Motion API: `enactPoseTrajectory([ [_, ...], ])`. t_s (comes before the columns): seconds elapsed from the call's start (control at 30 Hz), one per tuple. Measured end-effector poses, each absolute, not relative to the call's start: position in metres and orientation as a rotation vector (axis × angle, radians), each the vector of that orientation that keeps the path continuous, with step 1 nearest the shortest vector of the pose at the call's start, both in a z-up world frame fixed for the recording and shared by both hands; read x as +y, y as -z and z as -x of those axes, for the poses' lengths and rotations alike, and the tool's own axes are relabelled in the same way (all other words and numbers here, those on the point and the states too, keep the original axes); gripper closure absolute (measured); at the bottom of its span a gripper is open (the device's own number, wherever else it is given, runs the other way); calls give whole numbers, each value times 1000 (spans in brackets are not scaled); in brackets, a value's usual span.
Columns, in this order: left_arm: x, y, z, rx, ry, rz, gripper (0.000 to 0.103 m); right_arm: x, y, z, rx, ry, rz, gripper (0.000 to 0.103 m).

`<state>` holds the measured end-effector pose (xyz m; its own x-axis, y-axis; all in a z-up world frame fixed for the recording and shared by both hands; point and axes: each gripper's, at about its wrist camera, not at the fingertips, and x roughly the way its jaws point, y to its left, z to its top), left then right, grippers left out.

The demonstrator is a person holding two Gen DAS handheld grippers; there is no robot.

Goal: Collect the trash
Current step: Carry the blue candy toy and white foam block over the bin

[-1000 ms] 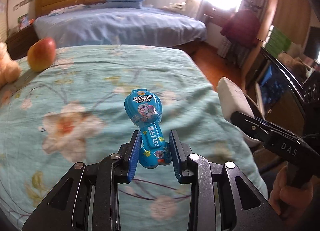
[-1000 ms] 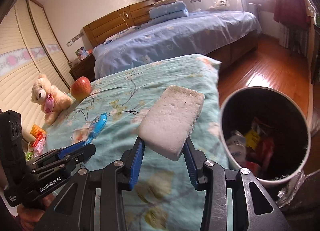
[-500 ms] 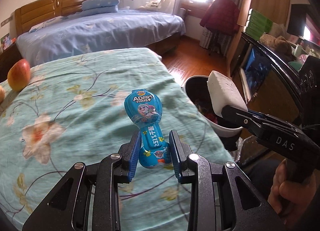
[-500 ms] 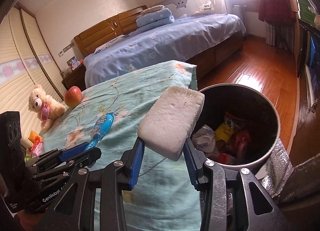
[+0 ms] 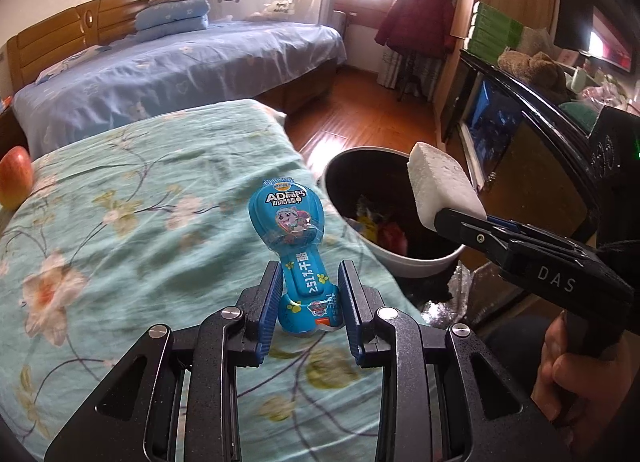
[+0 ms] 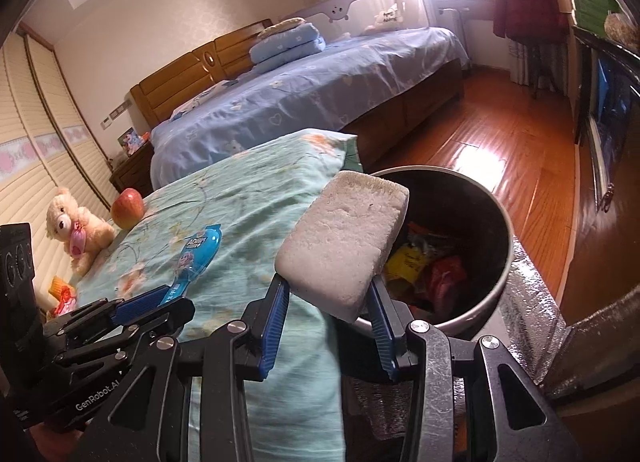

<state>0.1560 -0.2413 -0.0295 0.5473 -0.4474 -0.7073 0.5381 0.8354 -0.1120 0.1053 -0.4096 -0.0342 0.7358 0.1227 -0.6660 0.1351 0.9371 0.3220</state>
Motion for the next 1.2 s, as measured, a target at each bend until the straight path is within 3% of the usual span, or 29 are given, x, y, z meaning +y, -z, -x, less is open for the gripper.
enactPoseTrajectory([
  [1.2, -317, 26, -179, 799, 656, -189, 76, -480, 49, -133, 784, 89, -410, 62],
])
